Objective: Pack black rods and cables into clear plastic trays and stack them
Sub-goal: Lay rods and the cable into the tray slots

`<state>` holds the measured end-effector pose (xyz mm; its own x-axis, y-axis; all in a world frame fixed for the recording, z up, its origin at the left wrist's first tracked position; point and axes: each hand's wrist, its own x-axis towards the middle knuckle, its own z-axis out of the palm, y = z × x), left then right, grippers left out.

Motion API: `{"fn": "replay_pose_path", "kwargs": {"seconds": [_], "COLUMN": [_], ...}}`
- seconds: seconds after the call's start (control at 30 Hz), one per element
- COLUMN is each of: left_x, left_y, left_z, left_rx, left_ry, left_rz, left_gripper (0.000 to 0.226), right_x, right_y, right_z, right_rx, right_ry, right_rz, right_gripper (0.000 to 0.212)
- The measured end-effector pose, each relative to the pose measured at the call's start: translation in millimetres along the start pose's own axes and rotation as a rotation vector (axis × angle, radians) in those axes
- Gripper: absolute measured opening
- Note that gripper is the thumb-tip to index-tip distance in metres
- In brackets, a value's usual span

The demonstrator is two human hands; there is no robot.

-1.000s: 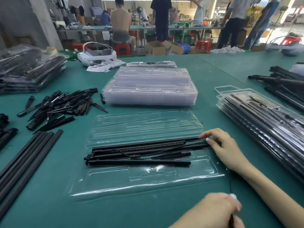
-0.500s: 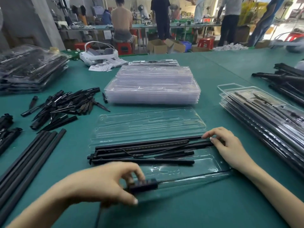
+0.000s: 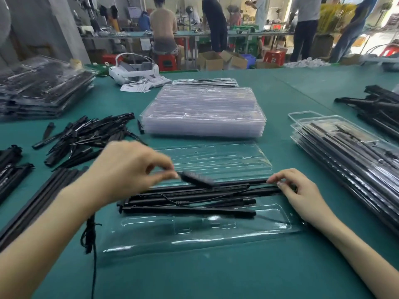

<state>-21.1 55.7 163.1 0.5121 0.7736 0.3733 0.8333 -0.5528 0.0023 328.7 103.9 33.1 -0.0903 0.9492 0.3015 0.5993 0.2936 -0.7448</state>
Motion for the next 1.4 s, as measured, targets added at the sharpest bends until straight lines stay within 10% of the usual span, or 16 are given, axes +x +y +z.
{"fn": "replay_pose_path", "kwargs": {"seconds": [0.2,0.4,0.8,1.4], "left_x": [-62,-51,-34,-31], "left_y": [13,49,73,83], "left_z": [40,60,89,90], "left_rx": [-0.16,-0.1,-0.67,-0.512], "left_ry": [-0.366,-0.187,-0.092,-0.181], "left_rz": [-0.081,-0.009,-0.476,-0.286], "left_gripper": [0.046,0.017,0.02,0.025], "right_x": [1,-1,-1,0], "right_y": [1,0,-2,0], "right_z": [0,-1,-3,-2], "right_rx": [0.019,0.03,0.025,0.039], "right_ry": [-0.005,-0.005,-0.016,-0.001], "right_rz": [0.006,0.022,0.012,0.005], "right_gripper": [0.034,0.036,0.034,0.033]}}
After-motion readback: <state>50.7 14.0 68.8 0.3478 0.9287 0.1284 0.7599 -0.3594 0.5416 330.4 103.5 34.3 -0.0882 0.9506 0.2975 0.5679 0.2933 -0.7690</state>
